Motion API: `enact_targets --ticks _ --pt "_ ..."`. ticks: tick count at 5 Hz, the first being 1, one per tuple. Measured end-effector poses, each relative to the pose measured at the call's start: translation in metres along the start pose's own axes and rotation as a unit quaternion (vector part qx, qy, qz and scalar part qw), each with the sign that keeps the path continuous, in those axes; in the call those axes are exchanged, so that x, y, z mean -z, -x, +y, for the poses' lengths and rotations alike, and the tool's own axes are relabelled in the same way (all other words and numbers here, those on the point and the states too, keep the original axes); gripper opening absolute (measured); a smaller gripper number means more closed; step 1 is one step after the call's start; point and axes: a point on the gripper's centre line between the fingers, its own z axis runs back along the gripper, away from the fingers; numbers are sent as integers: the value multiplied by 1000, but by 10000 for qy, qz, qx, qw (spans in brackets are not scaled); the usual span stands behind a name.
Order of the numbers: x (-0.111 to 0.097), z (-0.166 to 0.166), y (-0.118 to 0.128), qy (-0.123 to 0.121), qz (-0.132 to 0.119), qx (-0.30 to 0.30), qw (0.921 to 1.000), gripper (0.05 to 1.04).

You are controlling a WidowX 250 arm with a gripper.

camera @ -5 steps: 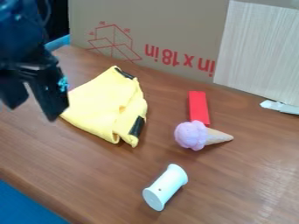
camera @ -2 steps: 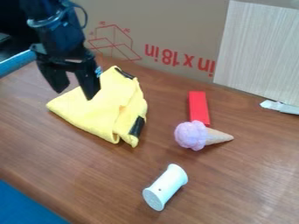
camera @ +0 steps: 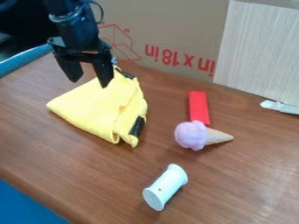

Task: Remove the cloth from the top

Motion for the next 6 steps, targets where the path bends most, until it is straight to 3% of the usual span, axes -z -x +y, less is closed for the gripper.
enact_targets --ticks 2,4,6 --pt "23 12 -18 -78 -25 -189 9998 1000" --pt "32 25 -30 -214 -134 -354 9991 1000" --pt "48 30 -21 -314 -27 -315 9990 1000"
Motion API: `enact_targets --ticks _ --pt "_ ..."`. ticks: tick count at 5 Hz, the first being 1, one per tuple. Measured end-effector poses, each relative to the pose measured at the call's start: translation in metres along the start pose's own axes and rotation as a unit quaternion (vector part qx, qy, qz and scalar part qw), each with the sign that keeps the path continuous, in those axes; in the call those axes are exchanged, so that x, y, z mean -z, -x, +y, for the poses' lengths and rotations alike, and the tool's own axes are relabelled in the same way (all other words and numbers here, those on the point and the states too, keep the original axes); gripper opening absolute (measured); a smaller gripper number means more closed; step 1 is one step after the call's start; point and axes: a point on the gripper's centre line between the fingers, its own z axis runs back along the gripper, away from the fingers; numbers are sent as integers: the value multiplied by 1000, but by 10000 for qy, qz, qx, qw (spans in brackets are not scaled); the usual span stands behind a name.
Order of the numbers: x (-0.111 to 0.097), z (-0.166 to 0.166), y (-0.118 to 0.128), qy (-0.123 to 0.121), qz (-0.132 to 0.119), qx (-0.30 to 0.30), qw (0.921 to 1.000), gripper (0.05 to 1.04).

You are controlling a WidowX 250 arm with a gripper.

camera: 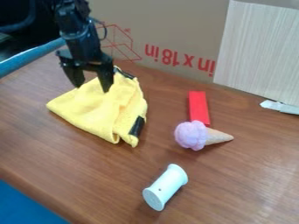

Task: Remove the cloth from the top

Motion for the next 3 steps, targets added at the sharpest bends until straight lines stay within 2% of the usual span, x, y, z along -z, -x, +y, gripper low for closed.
enact_targets --ticks 1,3 --pt "7 -2 16 -6 79 99 9999 1000" --pt "4 -8 47 -8 15 372 9993 1001"
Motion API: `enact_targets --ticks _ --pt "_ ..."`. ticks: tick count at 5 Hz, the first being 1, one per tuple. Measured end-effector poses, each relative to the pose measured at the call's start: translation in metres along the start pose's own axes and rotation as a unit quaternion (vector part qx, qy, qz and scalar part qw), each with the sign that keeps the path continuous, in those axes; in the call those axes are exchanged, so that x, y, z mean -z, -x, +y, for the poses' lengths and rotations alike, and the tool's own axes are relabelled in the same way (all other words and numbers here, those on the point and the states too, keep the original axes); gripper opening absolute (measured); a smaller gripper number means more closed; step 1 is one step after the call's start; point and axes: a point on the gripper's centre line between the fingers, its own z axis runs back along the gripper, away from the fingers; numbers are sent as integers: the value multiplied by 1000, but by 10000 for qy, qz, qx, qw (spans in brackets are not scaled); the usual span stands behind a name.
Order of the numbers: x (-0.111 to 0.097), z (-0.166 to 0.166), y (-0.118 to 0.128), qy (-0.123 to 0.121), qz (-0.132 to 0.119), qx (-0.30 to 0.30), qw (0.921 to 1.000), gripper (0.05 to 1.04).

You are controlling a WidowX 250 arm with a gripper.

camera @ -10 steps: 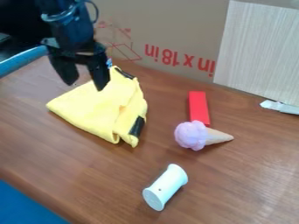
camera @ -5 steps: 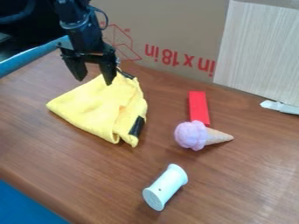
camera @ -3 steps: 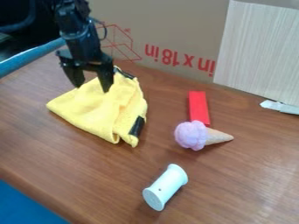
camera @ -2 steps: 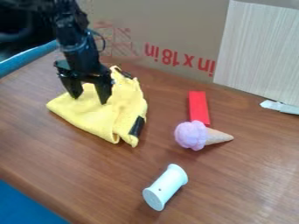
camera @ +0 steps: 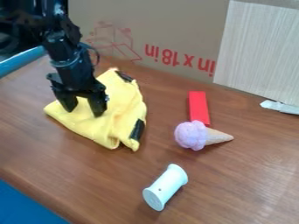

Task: Remove the cloth from the top

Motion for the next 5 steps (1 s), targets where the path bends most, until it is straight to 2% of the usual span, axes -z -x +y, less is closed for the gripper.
enact_targets --ticks 2,5 --pt "-13 -15 38 176 17 511 9985 1001" --pt "-28 -17 85 336 276 978 9943 1000"
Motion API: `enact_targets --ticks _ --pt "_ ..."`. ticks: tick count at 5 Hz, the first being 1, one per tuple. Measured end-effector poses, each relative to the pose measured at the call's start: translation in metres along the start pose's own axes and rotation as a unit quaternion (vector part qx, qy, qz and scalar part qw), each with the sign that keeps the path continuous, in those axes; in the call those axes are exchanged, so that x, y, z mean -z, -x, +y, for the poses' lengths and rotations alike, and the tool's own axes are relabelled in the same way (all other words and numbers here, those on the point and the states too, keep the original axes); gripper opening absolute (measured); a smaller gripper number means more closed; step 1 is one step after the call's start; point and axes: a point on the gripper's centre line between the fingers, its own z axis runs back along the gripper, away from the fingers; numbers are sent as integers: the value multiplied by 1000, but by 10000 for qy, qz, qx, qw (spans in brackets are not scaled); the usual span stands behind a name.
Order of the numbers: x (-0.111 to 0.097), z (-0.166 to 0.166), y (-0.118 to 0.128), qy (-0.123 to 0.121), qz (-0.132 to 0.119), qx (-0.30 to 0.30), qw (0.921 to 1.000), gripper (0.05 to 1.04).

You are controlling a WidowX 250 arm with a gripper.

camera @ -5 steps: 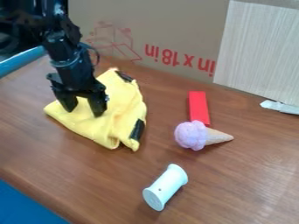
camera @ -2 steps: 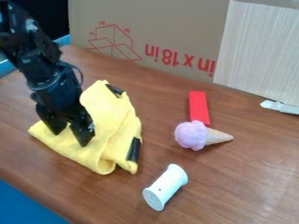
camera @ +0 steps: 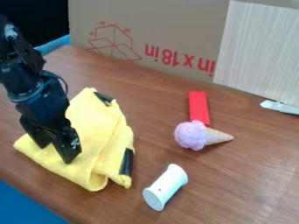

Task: Remove the cloth from the top

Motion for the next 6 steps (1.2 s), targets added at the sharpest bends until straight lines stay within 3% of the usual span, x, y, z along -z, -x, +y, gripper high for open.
enact_targets --ticks 2,4,6 --pt "13 14 -39 -141 -103 -640 9978 1000" --pt "28 39 -79 -448 -151 -1250 9910 1001" --pt "33 59 -117 -535 -335 -1743 9827 1001"
